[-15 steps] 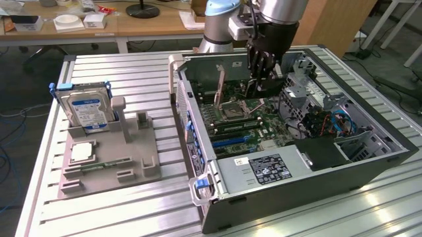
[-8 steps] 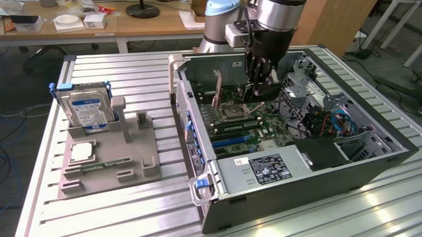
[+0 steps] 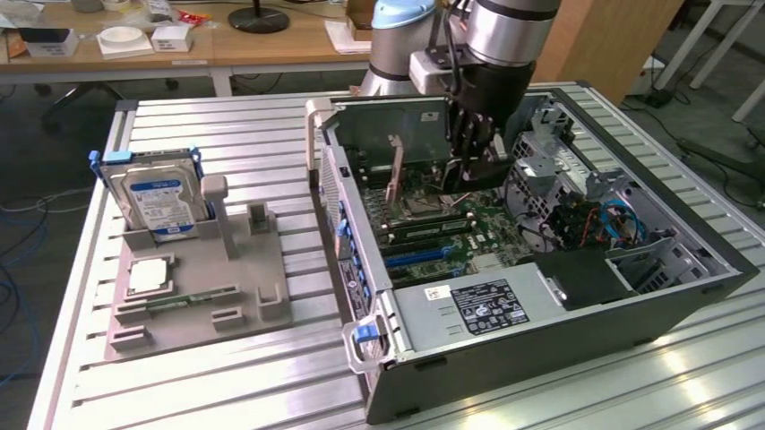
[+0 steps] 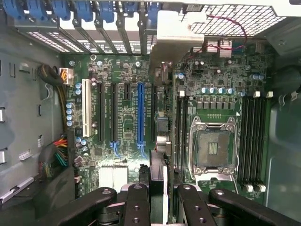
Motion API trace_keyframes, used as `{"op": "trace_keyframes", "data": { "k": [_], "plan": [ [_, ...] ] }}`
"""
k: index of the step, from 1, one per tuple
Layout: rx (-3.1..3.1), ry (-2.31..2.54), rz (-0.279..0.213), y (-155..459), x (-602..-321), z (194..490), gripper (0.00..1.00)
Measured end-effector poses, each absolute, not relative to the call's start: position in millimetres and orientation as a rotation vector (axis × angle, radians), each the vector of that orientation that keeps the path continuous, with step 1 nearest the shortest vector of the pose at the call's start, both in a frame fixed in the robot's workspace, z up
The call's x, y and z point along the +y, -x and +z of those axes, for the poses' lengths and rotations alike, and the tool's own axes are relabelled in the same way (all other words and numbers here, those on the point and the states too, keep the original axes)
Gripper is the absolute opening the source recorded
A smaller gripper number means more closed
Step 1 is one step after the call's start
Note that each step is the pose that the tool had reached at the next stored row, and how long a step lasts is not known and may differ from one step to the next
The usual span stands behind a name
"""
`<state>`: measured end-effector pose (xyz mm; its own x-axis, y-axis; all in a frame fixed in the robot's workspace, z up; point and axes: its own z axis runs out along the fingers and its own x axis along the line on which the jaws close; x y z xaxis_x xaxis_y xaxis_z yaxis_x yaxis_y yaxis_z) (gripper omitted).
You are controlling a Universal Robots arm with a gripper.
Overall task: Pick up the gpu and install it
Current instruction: 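Insert the gpu into the slot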
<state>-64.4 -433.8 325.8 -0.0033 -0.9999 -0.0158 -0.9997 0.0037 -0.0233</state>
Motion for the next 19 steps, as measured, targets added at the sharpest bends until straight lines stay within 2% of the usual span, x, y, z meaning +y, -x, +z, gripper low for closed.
{"op": "trace_keyframes", "data": {
  "k": [19],
  "plan": [
    [2.210, 2.194, -0.009, 72.6, -436.1, 311.4, 0.27]
  ]
}}
